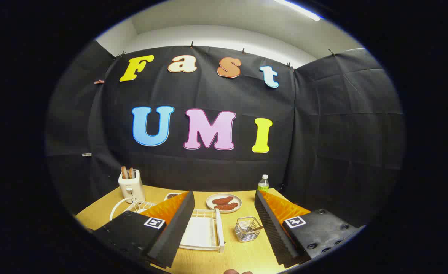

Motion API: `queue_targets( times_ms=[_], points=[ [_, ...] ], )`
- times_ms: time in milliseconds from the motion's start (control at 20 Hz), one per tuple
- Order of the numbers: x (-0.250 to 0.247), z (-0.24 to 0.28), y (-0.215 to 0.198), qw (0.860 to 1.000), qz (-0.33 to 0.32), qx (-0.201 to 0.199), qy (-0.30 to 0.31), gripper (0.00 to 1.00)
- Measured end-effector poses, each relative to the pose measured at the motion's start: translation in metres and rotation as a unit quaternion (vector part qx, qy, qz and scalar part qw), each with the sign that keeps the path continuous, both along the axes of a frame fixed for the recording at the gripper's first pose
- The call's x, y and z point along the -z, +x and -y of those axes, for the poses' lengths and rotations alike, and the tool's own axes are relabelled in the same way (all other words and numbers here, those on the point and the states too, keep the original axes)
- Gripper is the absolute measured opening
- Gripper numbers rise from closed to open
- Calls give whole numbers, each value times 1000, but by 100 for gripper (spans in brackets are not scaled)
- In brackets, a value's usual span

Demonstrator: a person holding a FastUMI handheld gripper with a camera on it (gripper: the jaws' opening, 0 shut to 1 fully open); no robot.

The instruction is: Take the plate from the dish rack, then take the spoon from the basket and place it into the plate.

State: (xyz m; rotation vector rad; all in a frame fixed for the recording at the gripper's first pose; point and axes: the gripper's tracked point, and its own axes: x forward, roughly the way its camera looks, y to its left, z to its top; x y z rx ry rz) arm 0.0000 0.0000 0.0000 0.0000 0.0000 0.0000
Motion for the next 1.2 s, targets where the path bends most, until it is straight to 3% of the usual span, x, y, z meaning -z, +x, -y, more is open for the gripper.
queue_targets(
  times_ms=[1200],
  points=[
    [30,-25,32,998,-63,-23,7,97]
  ],
)
